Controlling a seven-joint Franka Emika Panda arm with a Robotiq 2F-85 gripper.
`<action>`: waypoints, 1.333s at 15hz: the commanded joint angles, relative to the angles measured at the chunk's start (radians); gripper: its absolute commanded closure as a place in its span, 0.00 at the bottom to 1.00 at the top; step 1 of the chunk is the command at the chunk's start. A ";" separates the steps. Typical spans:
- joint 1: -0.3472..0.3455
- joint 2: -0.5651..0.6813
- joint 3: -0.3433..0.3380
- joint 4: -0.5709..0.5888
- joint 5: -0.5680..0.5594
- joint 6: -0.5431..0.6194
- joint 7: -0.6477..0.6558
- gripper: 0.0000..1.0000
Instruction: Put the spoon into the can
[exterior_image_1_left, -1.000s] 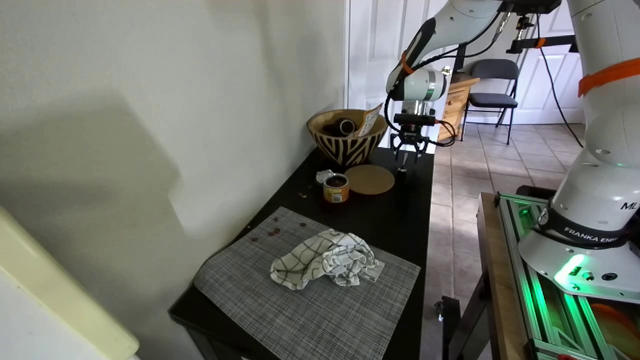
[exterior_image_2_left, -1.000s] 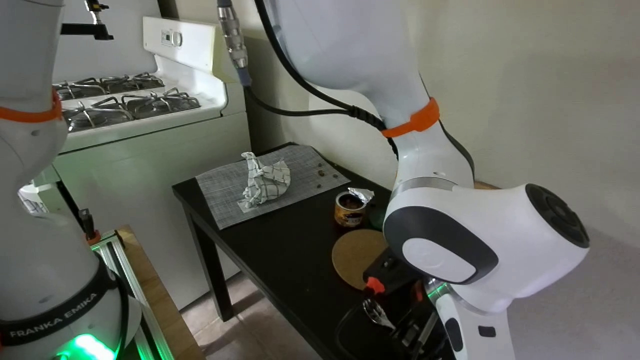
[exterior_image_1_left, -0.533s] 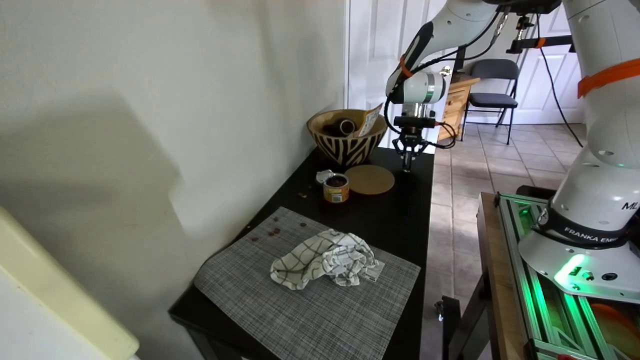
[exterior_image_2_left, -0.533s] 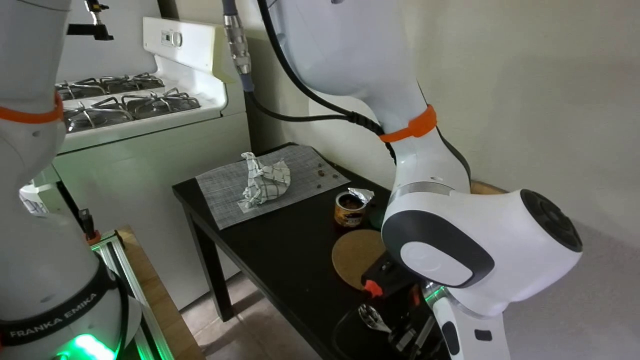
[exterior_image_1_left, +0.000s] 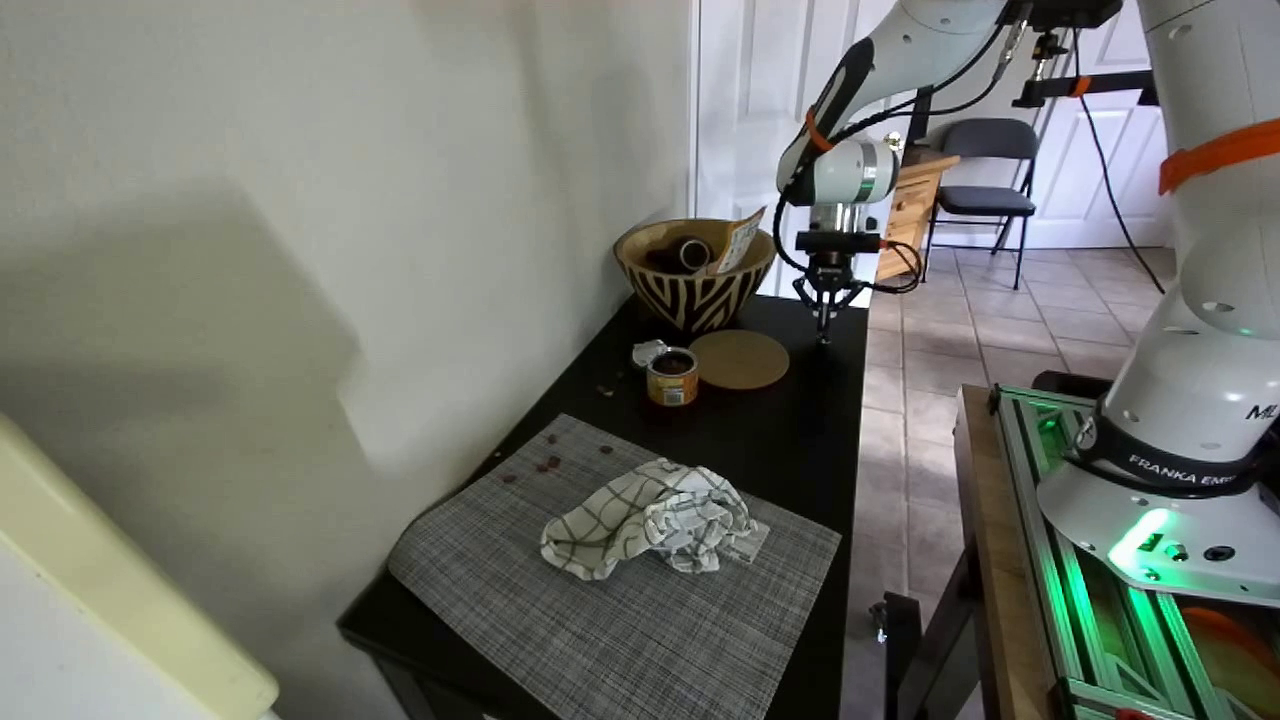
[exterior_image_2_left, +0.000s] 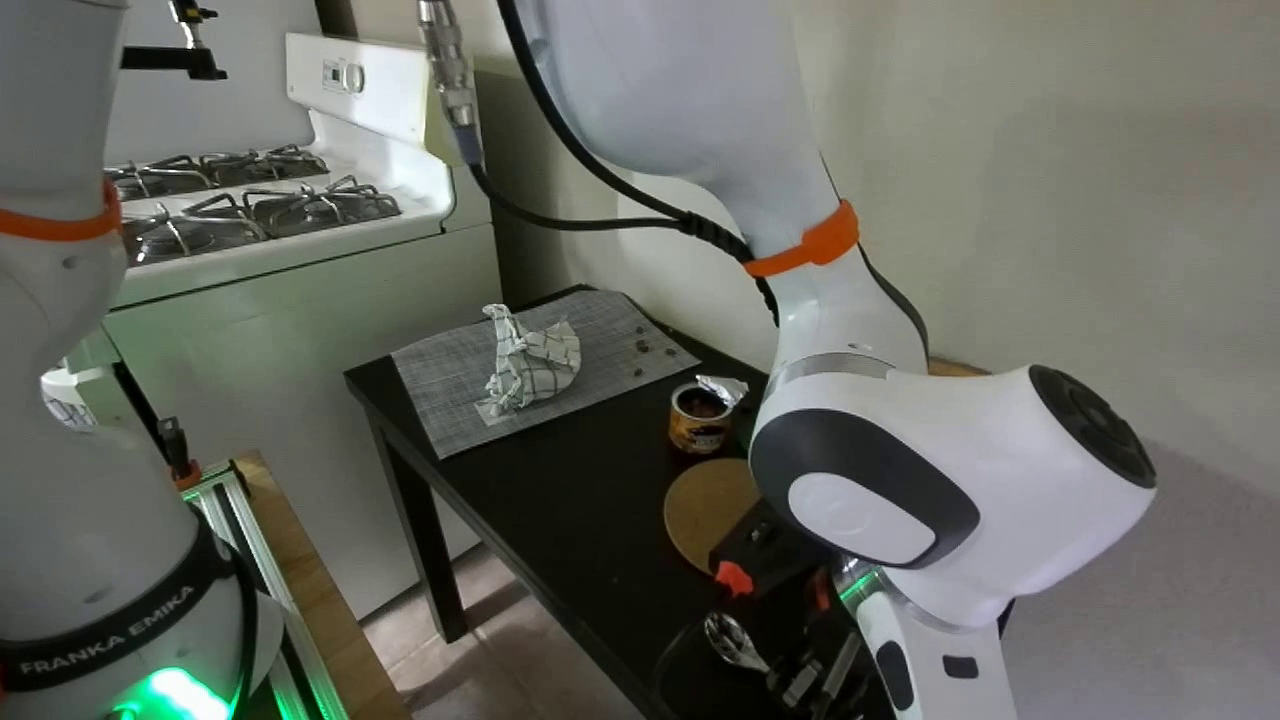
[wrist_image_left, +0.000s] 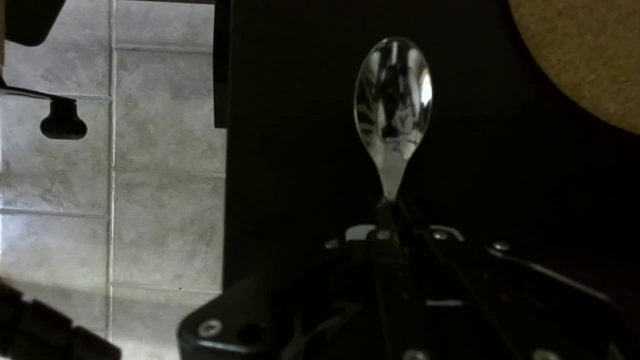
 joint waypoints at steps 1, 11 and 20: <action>0.042 -0.138 -0.019 -0.137 -0.022 0.054 -0.043 0.98; 0.184 -0.401 -0.004 -0.495 -0.170 0.416 -0.022 0.98; 0.243 -0.564 0.095 -0.606 -0.248 0.312 -0.282 0.98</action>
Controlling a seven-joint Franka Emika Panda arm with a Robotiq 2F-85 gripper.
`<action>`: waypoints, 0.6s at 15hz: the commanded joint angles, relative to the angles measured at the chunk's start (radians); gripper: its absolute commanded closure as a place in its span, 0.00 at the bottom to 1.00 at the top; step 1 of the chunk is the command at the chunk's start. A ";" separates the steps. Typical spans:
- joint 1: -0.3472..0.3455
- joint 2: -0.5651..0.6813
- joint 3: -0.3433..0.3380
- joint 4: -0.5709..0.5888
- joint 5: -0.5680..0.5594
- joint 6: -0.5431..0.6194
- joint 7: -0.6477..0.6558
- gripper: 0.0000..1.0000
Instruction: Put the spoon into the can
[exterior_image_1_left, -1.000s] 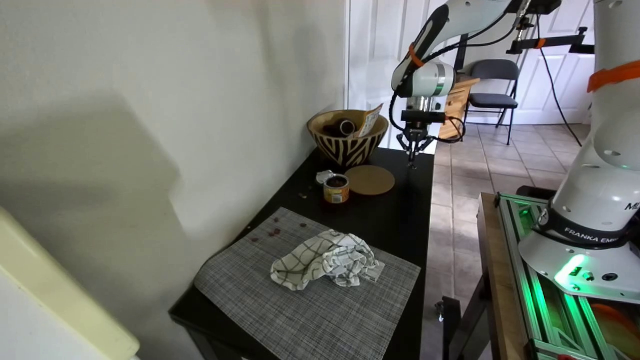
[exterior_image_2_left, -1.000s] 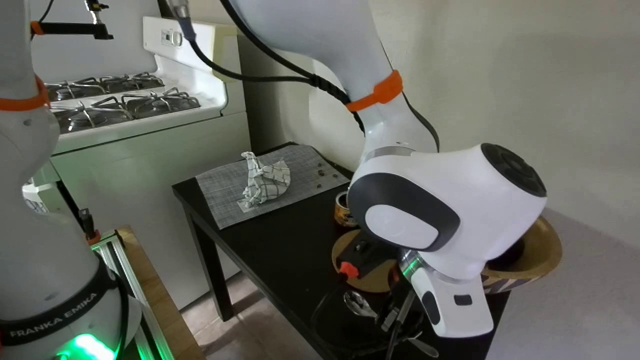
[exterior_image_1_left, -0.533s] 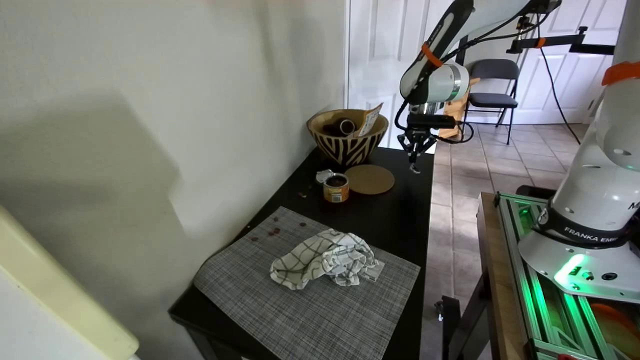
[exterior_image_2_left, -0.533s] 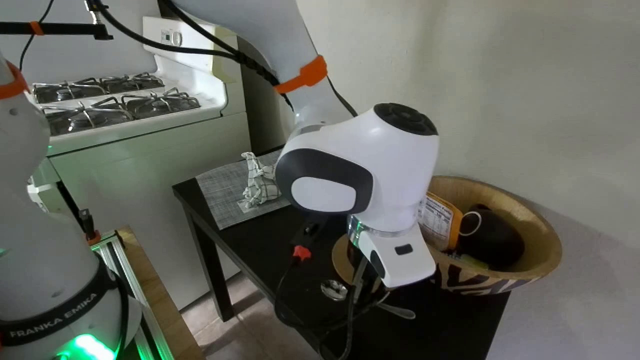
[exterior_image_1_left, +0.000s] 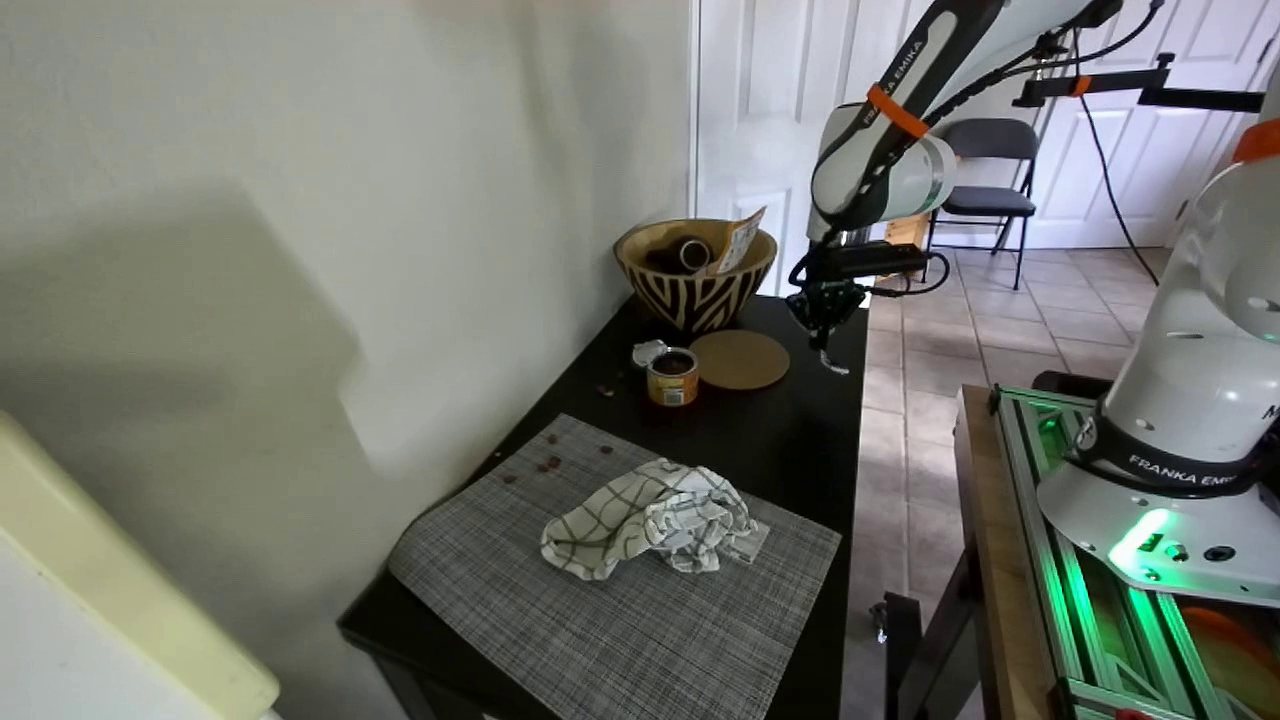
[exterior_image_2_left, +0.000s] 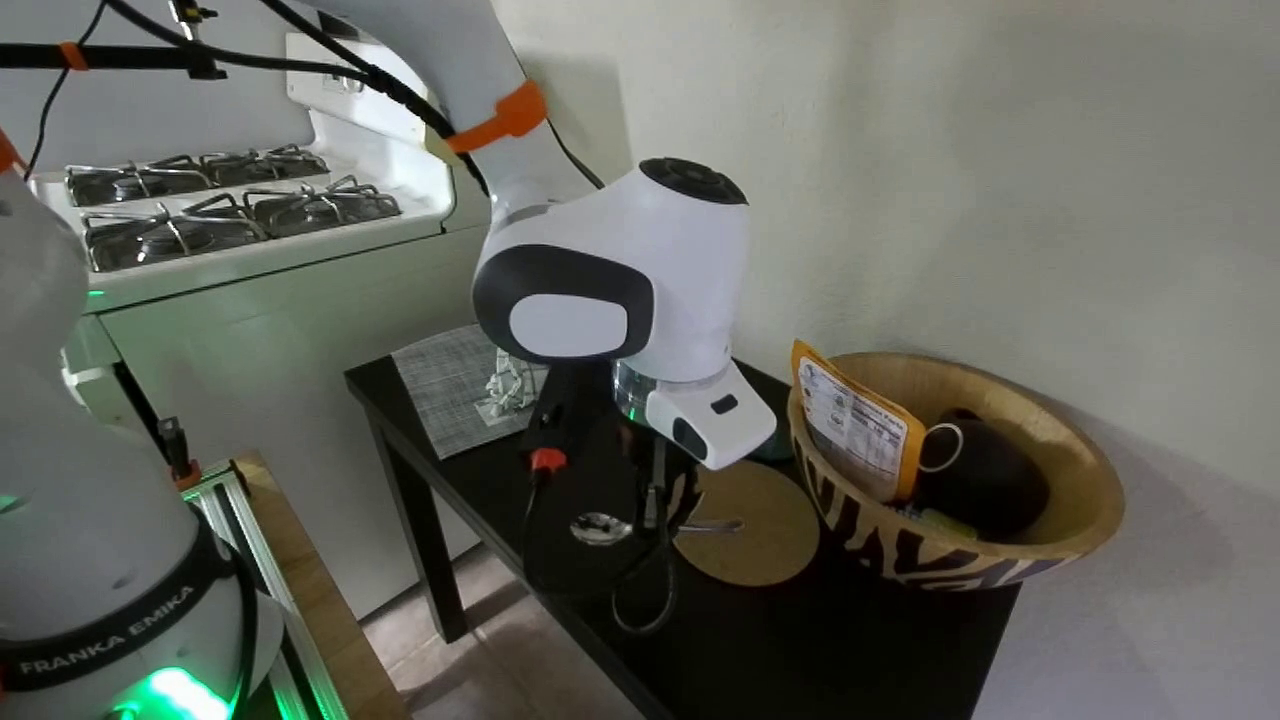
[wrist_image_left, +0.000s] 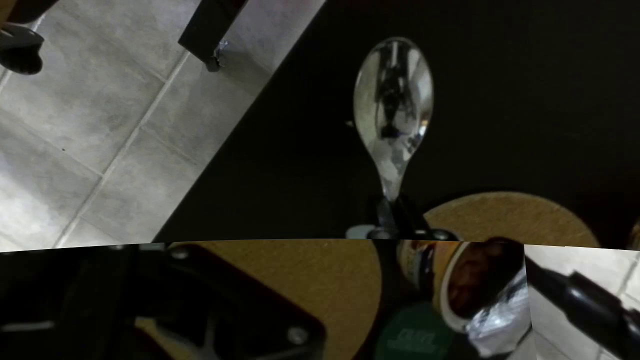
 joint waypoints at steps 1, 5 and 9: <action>0.006 -0.101 0.026 -0.033 -0.009 -0.098 -0.149 0.98; 0.023 -0.160 0.043 -0.048 -0.012 -0.212 -0.321 0.98; 0.037 -0.113 0.075 -0.028 -0.131 -0.170 -0.330 0.98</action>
